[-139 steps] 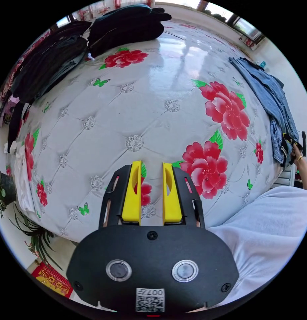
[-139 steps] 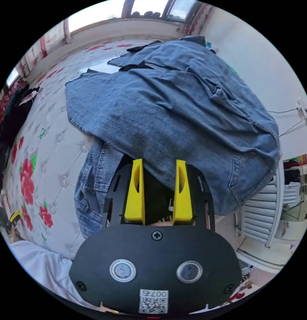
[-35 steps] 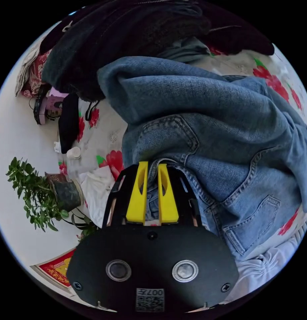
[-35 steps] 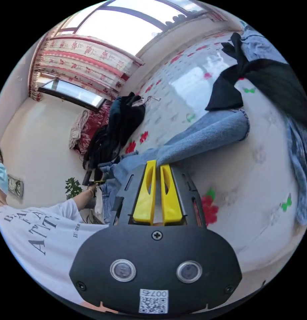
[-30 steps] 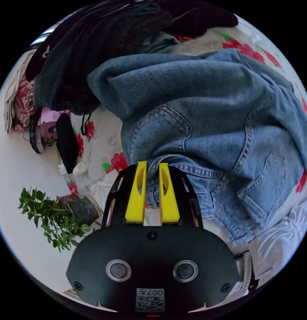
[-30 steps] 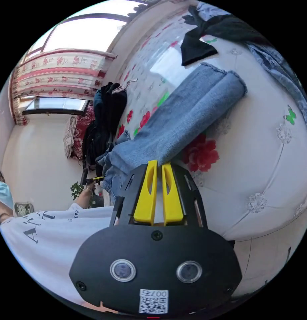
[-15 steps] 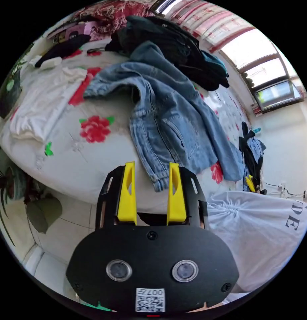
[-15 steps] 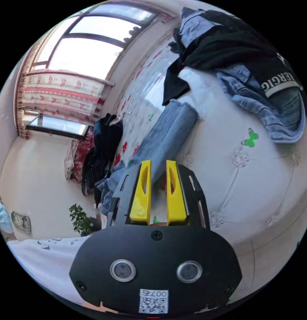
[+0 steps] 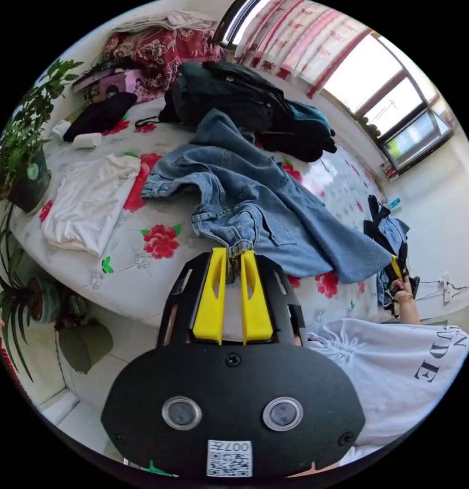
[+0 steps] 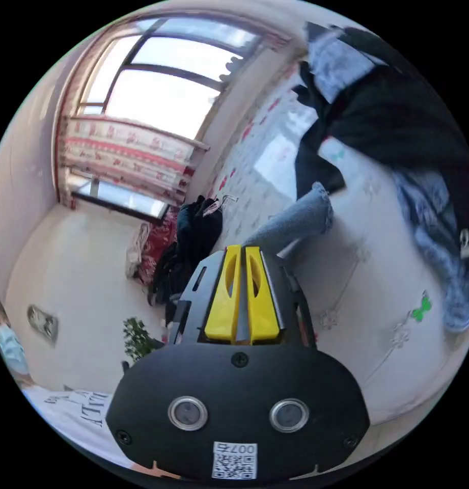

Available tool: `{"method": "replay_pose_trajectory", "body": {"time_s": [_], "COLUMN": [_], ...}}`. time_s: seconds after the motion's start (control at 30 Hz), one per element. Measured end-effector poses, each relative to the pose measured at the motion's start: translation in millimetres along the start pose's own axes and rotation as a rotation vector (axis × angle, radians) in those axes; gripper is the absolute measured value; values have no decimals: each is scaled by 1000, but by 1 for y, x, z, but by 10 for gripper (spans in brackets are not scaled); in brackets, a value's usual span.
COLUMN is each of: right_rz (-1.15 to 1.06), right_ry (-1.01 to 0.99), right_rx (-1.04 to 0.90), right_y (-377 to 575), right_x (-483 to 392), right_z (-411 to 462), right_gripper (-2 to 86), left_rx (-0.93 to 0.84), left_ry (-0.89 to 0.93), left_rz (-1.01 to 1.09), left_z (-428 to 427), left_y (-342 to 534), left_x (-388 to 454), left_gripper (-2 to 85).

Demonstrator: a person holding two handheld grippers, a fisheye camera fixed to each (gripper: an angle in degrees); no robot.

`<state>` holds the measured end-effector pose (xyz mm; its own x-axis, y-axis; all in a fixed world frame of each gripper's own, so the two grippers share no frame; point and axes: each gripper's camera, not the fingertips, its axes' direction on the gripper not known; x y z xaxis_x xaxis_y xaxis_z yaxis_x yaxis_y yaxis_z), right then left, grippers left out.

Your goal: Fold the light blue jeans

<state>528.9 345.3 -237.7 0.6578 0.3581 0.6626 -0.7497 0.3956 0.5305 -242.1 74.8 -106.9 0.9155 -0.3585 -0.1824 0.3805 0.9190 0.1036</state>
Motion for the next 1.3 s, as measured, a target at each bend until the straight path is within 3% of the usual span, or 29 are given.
{"method": "replay_pose_trajectory", "body": {"time_s": [0.1, 0.17, 0.23, 0.33, 0.4, 0.47, 0.57, 0.7, 0.83, 0.97, 1.03, 1.17, 1.23, 1.3], "right_rz": [-273, -396, -504, -418, -225, -96, 154, 305, 212, 150, 23, -162, -274, -313], "right_ry": [169, 296, 374, 456, 453, 378, 249, 342, 401, 264, 222, 28, 60, 235], "right_rx": [-180, -266, -302, -409, -543, -499, -275, -123, -80, -147, -96, 200, 234, 155], "right_y": [-5, 10, 34, 64, 85, 101, 120, 140, 130, 73, 37, -34, -47, -46], "right_x": [-92, -130, -146, -108, -57, -27, 23, 67, 71, 52, 20, -58, -88, -99], "right_z": [-28, -27, -12, 32, 53, 40, -11, -38, -21, -7, -19, -109, -140, -143], "right_gripper": [9, 19, 32, 52, 71, 80, 86, 87, 66, 9, 4, 2, 6, 20], "left_rx": [-29, -63, -114, -224, -246, -223, -199, -200, -88, 32, 118, 243, 297, 291], "left_ry": [-147, -229, -198, -168, -197, -178, -134, -135, -3, 178, 264, 318, 324, 308], "left_rz": [52, -16, -148, -170, -192, -222, -235, -198, -215, -235, -215, -138, -108, -113], "left_z": [-49, -56, -37, 11, 25, 25, 18, 11, -4, -22, -42, -86, -103, -102], "left_y": [19, 34, 52, 68, 77, 86, 94, 86, 66, 32, 5, -15, -7, 5], "left_x": [-10, -29, -61, -74, -78, -85, -97, -101, -111, -126, -129, -124, -123, -125], "left_gripper": [50, 50, 52, 53, 53, 53, 53, 52, 51, 51, 50, 50, 50, 51]}}
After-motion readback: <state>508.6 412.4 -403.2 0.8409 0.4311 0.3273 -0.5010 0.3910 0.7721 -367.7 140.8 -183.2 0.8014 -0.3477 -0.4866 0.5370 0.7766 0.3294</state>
